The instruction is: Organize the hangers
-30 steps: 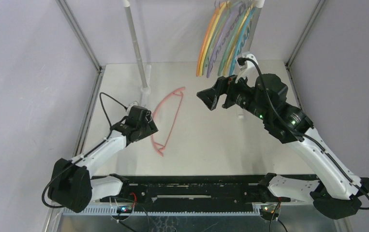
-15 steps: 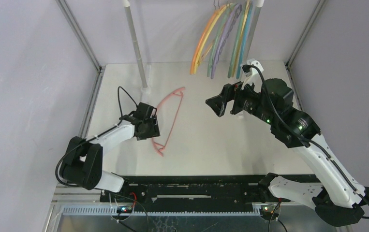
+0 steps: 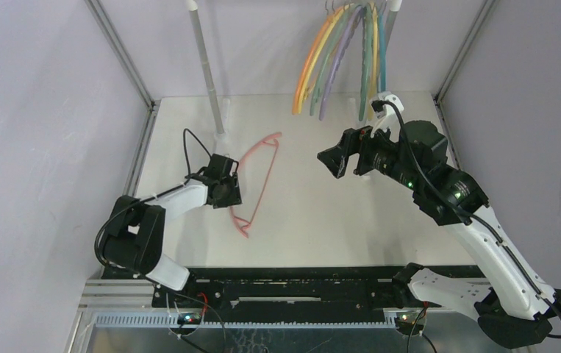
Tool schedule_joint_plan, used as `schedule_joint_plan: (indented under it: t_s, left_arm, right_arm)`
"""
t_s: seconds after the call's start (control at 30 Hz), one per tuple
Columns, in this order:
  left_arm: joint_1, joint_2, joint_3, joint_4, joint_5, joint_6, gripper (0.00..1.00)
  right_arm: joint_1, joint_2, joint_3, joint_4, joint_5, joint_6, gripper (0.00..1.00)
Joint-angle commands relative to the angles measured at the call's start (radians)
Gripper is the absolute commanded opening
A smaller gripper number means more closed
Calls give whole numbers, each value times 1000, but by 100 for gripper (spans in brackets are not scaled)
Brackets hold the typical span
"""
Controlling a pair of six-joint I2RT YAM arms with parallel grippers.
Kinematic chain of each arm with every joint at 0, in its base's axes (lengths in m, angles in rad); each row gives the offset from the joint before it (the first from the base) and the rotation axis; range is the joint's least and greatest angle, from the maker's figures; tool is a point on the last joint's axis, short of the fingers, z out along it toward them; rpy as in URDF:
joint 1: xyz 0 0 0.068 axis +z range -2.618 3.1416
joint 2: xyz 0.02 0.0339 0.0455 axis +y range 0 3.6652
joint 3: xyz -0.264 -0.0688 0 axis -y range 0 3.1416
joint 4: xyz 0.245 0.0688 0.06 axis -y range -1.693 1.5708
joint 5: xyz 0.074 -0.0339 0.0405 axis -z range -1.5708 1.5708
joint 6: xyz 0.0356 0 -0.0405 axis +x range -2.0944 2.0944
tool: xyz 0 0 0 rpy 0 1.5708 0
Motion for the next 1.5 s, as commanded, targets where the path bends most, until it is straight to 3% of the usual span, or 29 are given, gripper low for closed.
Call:
schedule_joint_plan:
  t_s: [0.0, 0.1, 0.2, 0.37, 0.43, 0.47, 0.83, 1.03, 1.47]
  left_arm:
    - [5, 31, -8, 36, 15, 15, 48]
    - [6, 39, -14, 24, 3, 14, 42]
    - [4, 59, 1, -27, -27, 25, 28]
    - [5, 96, 19, -94, -70, 44, 17]
    - [4, 104, 22, -102, -75, 35, 2]
    - [5, 104, 24, -102, -77, 29, 0]
    - [-1, -173, 104, -160, -90, 11, 0]
    - [-19, -283, 110, -157, -67, -29, 0]
    - [-21, -406, 42, -75, -27, -83, 0]
  right_arm:
    - [-8, -14, -1, 5, -7, 3, 100]
    - [-11, -13, -4, 1, -9, 5, 100]
    - [-14, -14, -5, -2, -9, 4, 100]
    - [-23, -26, -27, 8, -12, 11, 100]
    - [-29, -34, -40, 14, -15, 16, 100]
    - [-33, -38, -47, 16, -18, 17, 100]
    - [-50, 23, -98, 55, -167, 17, 100]
    - [-54, 172, -99, 96, -333, 112, 100]
    - [53, 457, -84, 347, -441, 266, 100]
